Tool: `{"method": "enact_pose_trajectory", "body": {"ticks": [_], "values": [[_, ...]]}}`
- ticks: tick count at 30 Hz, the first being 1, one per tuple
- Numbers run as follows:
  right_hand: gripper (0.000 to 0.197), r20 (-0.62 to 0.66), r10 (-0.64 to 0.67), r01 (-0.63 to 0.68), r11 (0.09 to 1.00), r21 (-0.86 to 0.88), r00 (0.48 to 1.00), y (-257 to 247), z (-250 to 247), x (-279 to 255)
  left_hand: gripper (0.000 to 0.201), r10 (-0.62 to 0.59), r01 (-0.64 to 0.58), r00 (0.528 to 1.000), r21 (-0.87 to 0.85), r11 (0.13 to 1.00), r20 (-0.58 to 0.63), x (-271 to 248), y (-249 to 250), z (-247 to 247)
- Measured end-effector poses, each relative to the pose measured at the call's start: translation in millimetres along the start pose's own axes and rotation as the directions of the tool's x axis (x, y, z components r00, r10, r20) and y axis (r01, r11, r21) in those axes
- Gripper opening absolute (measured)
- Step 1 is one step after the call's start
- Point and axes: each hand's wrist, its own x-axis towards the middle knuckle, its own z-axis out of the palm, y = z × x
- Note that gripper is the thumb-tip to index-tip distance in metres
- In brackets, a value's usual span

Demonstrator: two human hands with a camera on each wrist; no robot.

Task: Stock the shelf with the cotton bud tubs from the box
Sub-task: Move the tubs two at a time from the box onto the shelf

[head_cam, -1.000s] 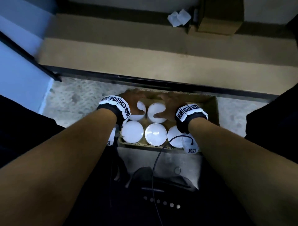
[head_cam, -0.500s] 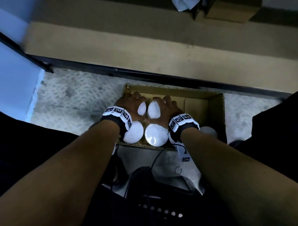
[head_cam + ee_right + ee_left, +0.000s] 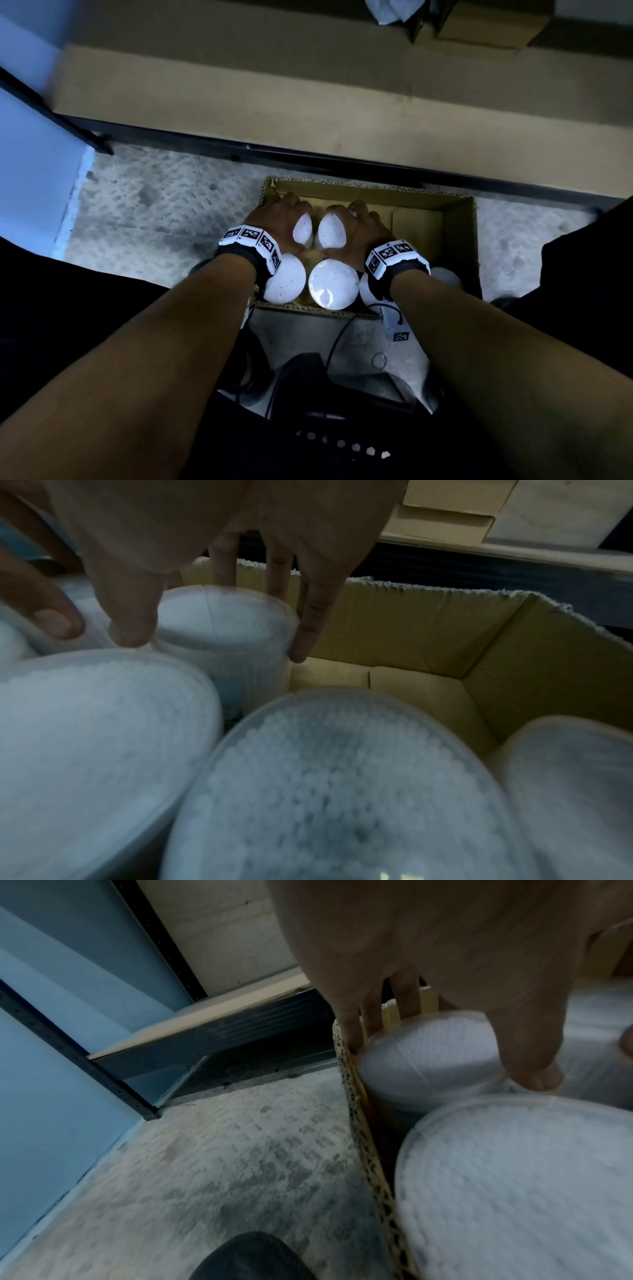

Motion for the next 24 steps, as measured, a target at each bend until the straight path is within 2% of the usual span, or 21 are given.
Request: {"method": "enact_pose_trajectory", "body": {"ticks": [3, 8, 13, 19, 24], "values": [[0.079, -0.017, -0.028, 0.028, 1.000, 0.000, 0.999, 3.9, -8.0, -3.2, 0.079, 0.032, -0.032, 0.999, -0.029, 0.999, -0.015, -2.1, 0.4, -5.6], [0.091, -0.059, -0.051, 0.048, 0.998, -0.046, 0.997, 7.7, -25.6, -9.3, 0.073, 0.098, -0.103, 0.992, -0.057, 0.993, -0.085, -12.2, 6.2, -23.5], [0.094, -0.115, -0.083, 0.075, 0.995, -0.068, 0.990, 8.8, -48.9, -21.5, 0.085, 0.183, -0.186, 0.971, -0.007, 0.982, -0.156, -19.5, 20.1, -44.3], [0.094, -0.189, -0.127, 0.111, 0.989, -0.095, 0.974, 3.9, -97.8, -48.9, 0.085, 0.203, -0.192, 0.957, 0.068, 0.979, -0.208, -30.5, 40.1, -86.2], [0.092, -0.298, -0.151, 0.136, 0.988, -0.072, 0.943, -1.1, -150.1, -82.3, 0.084, 0.287, -0.254, 0.913, 0.145, 0.956, -0.289, -40.5, 67.8, -135.8]]}}
